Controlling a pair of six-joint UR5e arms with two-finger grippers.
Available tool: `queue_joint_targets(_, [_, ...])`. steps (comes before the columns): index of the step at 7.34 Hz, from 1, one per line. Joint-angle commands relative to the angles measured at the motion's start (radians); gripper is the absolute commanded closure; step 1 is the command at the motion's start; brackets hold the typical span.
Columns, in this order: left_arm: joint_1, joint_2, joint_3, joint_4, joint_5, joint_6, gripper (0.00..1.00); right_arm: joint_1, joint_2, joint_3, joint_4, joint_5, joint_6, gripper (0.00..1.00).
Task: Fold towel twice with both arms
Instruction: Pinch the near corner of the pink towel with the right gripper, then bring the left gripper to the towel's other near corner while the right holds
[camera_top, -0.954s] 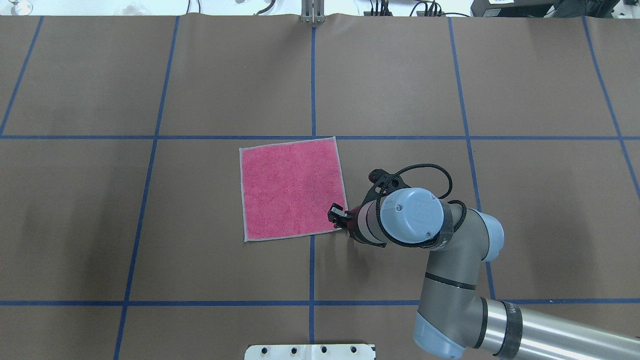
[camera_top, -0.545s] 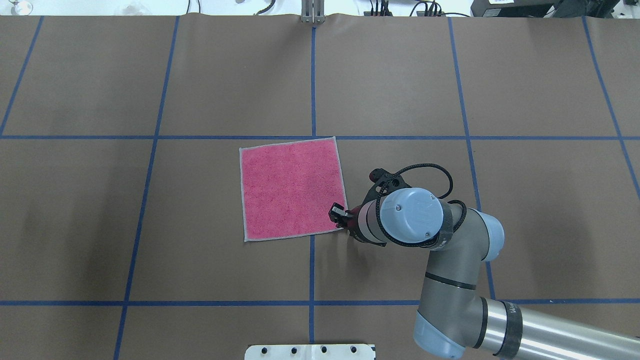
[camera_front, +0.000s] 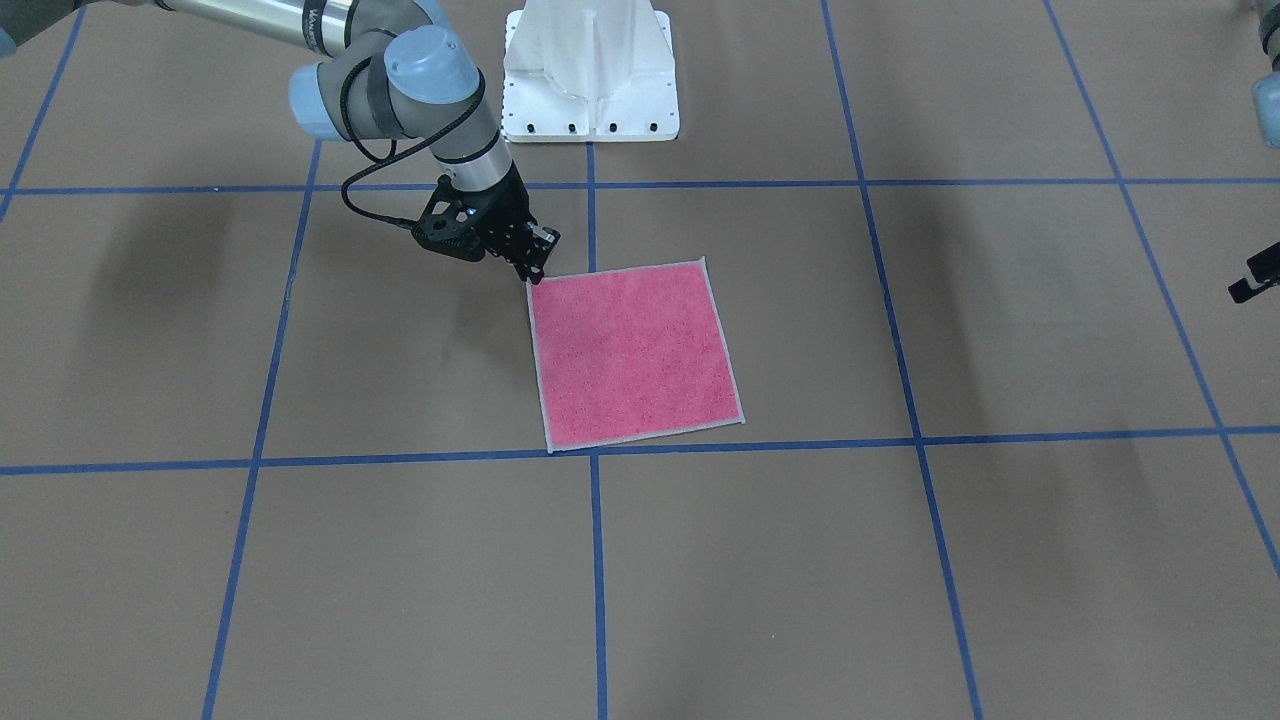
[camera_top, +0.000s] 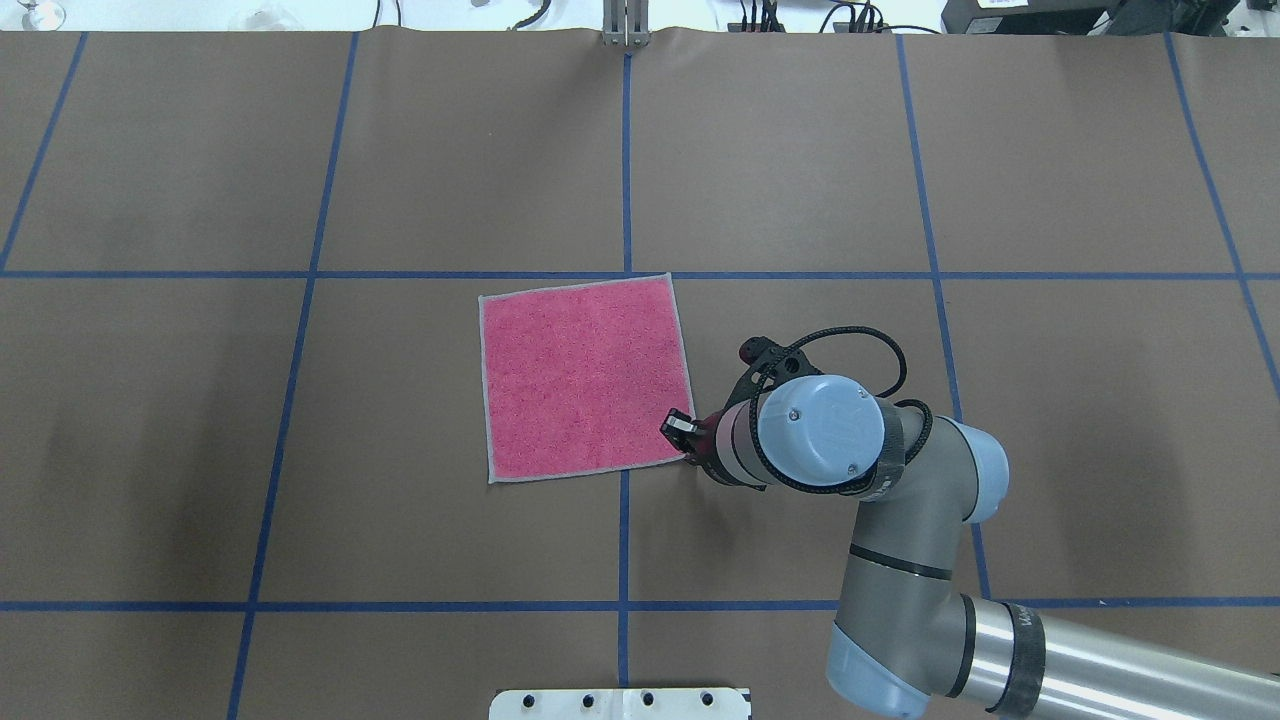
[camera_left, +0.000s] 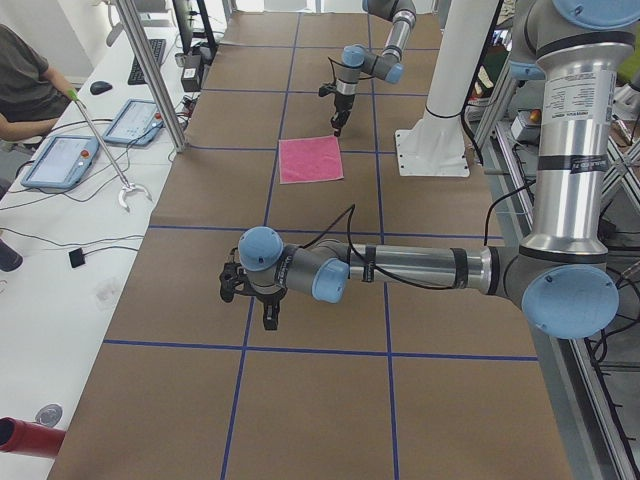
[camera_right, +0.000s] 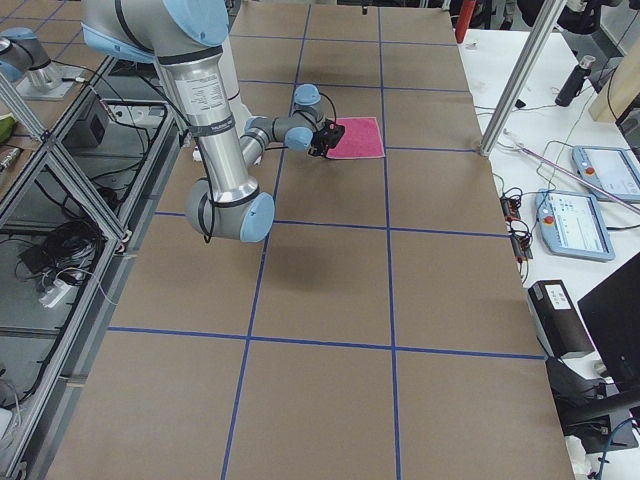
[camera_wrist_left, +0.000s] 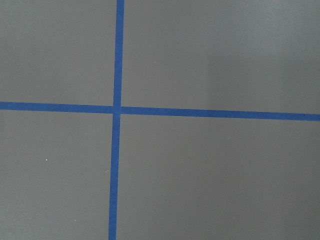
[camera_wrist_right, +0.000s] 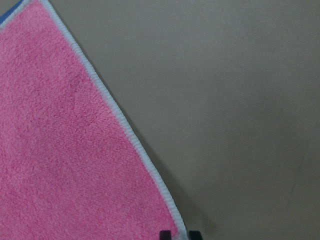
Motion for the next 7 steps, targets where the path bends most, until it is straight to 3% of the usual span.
queue_joint_targets(1, [0.000,-0.002,-0.004,0.000,0.002,-0.003,0.00,0.000,-0.002,0.006,-0.002,0.000,0.000,1.00])
queue_joint_targets(3, [0.043,-0.040,-0.019,-0.046,0.000,-0.218,0.00,0.011,-0.017,0.086,-0.078,0.002,0.000,1.00])
queue_joint_targets(4, [0.102,-0.075,-0.021,-0.113,0.000,-0.382,0.00,0.013,-0.023,0.122,-0.121,0.002,0.000,1.00])
queue_joint_targets(7, [0.311,-0.140,-0.140,-0.135,0.006,-0.769,0.00,-0.007,-0.068,0.183,-0.123,0.002,0.003,1.00])
